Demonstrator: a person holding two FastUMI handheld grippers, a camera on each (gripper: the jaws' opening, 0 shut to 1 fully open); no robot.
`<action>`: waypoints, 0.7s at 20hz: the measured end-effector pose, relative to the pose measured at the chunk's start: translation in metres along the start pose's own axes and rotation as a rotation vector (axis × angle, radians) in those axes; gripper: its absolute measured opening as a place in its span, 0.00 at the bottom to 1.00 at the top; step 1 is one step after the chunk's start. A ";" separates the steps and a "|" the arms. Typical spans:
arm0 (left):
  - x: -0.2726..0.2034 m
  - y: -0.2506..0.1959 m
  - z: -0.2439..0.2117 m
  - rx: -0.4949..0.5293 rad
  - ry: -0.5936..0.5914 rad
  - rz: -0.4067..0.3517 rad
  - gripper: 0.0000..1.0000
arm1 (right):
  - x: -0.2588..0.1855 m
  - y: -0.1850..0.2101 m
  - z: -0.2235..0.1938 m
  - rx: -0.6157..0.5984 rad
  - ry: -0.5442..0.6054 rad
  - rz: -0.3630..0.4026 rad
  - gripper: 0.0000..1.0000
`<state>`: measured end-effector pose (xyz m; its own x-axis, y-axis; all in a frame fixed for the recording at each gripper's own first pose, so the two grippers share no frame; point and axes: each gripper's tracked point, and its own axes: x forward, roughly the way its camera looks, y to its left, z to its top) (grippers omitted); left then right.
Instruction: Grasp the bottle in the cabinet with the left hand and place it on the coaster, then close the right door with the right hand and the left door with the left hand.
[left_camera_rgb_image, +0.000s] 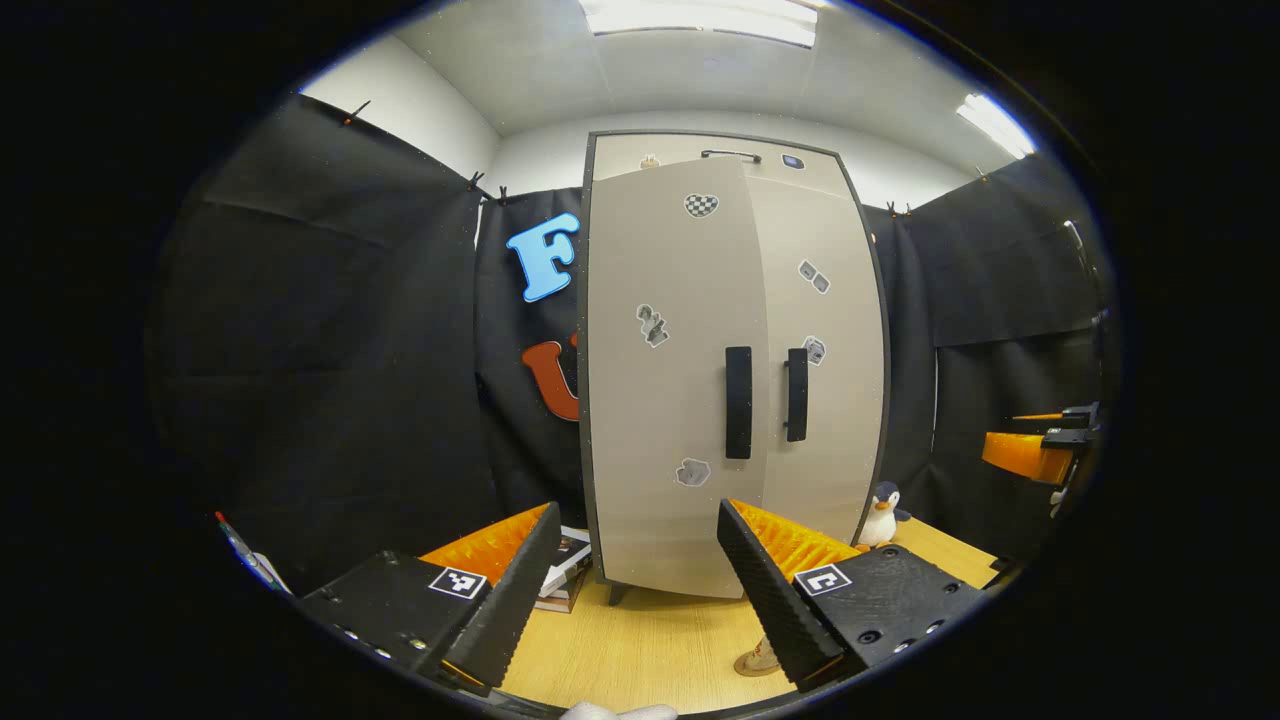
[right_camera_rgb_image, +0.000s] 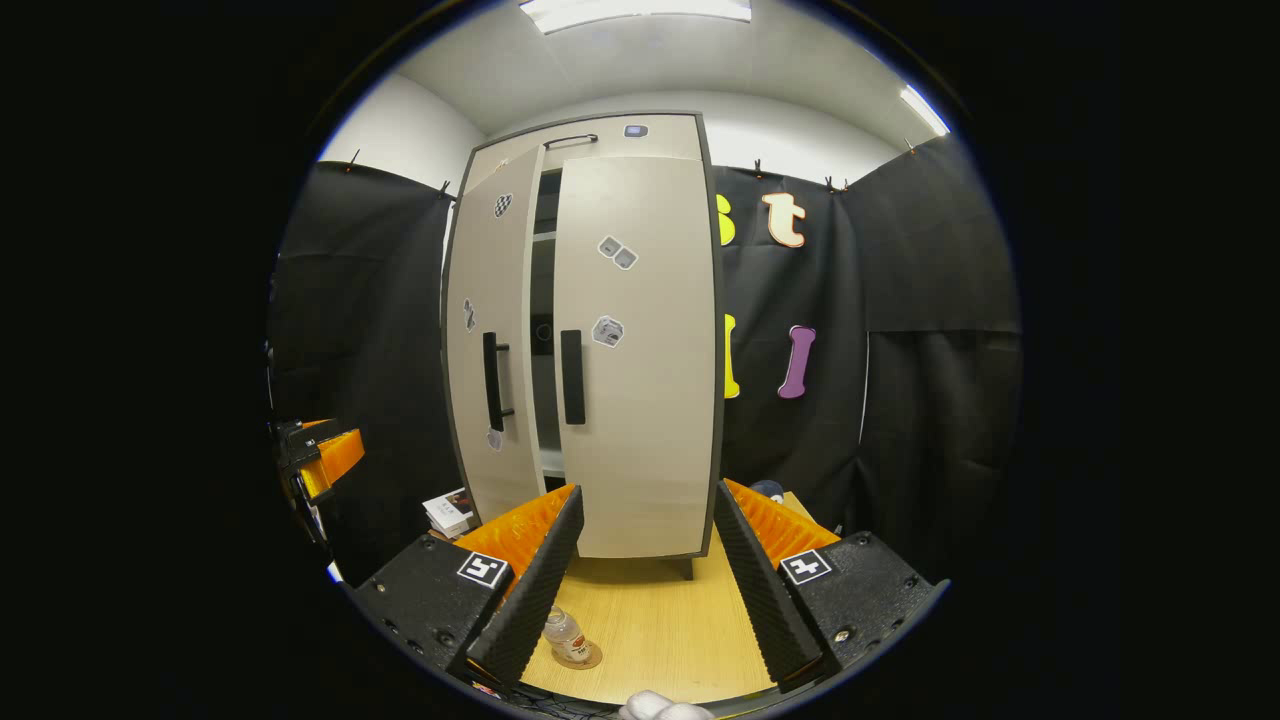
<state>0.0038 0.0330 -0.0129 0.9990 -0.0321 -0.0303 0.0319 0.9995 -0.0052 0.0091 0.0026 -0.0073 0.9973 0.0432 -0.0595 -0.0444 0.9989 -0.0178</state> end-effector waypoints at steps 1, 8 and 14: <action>0.002 -0.001 -0.002 0.000 0.002 -0.004 0.95 | 0.001 0.000 0.000 0.002 0.000 -0.001 0.82; 0.016 -0.002 -0.003 0.004 0.008 -0.008 0.95 | 0.011 0.003 -0.001 -0.003 0.000 0.002 0.82; 0.023 -0.006 -0.004 0.001 0.010 -0.023 0.96 | 0.020 0.005 0.000 0.004 -0.013 -0.002 0.82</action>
<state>0.0264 0.0261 -0.0174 0.9977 -0.0547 -0.0402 0.0545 0.9985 -0.0055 0.0285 0.0088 -0.0089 0.9981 0.0413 -0.0462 -0.0420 0.9990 -0.0136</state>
